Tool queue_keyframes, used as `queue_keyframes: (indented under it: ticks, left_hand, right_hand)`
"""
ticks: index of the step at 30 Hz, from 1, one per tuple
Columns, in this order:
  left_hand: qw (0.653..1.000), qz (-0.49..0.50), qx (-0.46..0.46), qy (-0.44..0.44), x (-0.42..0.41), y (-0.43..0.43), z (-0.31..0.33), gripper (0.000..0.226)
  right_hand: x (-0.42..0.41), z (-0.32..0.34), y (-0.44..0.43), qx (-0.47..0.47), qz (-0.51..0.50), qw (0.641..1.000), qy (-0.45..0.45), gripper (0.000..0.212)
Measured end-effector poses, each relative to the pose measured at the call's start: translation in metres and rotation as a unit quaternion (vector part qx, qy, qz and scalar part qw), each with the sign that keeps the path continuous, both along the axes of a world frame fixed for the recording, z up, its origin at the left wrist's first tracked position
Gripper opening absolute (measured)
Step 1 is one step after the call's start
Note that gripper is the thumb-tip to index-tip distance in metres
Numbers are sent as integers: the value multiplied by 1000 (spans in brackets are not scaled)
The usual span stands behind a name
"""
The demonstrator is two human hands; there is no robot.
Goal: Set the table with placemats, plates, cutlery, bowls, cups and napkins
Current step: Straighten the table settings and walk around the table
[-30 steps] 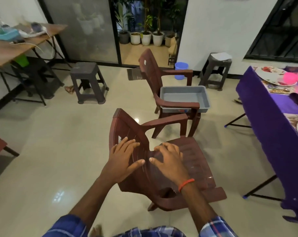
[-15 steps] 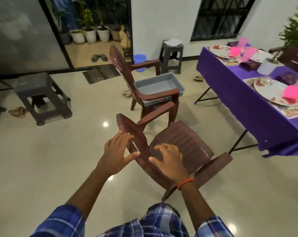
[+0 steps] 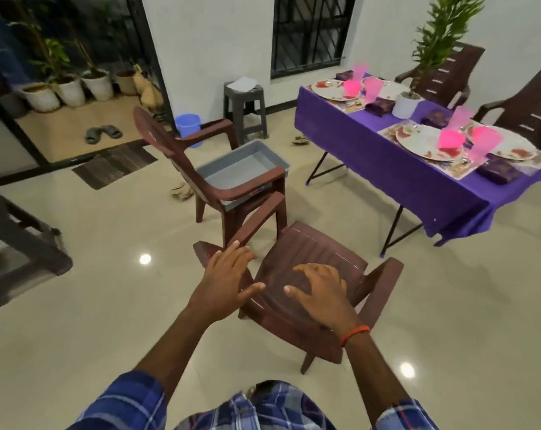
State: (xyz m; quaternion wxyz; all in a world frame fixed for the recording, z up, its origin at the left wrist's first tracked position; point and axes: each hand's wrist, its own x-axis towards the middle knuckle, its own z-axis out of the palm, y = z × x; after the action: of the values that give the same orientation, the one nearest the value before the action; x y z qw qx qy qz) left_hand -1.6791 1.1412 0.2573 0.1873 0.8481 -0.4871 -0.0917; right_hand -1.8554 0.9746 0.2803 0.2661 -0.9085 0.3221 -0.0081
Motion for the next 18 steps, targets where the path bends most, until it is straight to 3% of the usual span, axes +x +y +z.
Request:
queue_keyframes:
  ticks: [8, 13, 16, 18]
  left_hand:
    - [999, -32, 41, -9, 57, -1, -8, 72]
    - [989, -135, 50, -29, 68, -13, -25, 68]
    - [979, -193, 59, -21, 84, -20, -32, 66]
    - [972, -229, 58, -14, 96, -24, -38, 64]
  right_hand:
    - [41, -4, -14, 18, -69, 997, 14, 52]
    - [43, -9, -9, 12, -114, 993, 31, 52]
    - [33, -20, 3, 50, -128, 990, 34, 57]
    - [21, -22, 15, 123, -140, 982, 27, 62]
